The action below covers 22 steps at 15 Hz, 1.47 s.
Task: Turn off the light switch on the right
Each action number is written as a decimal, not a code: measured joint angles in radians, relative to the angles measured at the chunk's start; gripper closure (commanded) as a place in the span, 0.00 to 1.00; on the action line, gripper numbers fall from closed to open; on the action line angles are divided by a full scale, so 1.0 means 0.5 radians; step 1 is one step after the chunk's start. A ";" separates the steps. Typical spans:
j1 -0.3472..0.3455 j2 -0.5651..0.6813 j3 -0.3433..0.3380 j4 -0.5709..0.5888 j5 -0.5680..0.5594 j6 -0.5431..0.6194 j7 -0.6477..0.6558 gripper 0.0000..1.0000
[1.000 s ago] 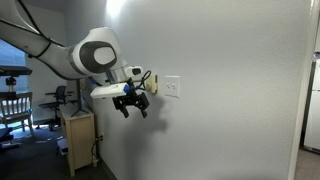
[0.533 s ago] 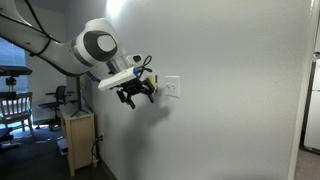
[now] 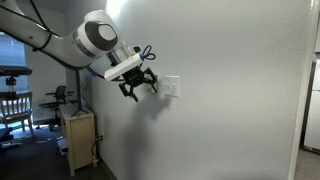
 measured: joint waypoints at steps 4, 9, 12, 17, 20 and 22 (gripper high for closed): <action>0.001 0.000 0.000 0.000 0.000 0.000 0.001 0.00; 0.007 0.000 0.000 0.000 0.000 0.000 0.005 0.00; 0.041 0.001 0.019 -0.003 -0.005 -0.002 0.006 0.00; 0.100 0.035 0.045 0.013 -0.045 -0.007 -0.123 0.00; 0.102 0.091 0.027 0.072 -0.044 -0.078 -0.442 0.00; 0.101 0.143 -0.005 0.141 -0.044 -0.125 -0.693 0.00</action>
